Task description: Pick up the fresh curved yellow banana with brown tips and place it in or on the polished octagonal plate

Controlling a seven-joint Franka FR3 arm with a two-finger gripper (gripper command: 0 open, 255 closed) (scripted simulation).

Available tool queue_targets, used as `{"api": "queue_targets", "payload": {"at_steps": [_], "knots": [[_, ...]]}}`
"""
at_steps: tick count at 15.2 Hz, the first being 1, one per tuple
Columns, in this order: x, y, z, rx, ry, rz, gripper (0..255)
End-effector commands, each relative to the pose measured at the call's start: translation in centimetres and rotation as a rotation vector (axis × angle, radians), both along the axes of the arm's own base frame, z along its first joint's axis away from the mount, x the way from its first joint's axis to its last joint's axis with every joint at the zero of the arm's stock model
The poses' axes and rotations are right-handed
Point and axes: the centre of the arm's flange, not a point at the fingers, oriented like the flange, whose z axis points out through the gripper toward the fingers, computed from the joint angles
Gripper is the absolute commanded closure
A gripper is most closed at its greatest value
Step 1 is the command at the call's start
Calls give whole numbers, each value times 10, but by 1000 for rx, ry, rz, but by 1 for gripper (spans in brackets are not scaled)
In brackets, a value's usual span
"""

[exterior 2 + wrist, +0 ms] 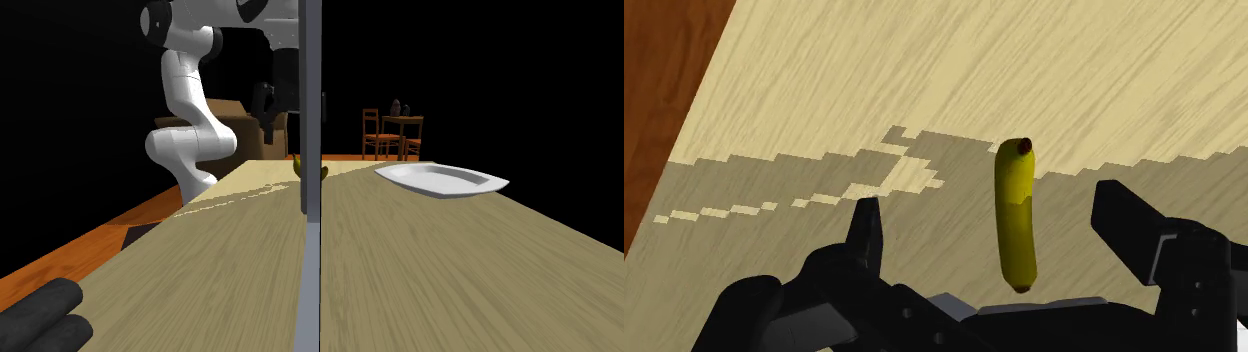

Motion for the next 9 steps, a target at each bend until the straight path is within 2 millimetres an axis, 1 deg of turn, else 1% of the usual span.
{"api": "queue_targets", "payload": {"at_steps": [1,2,9], "knots": [[12,22,-7,-6,-17,39,0],[17,31,-9,-8,-23,55,0],[19,27,-46,-8,-23,55,0]]}}
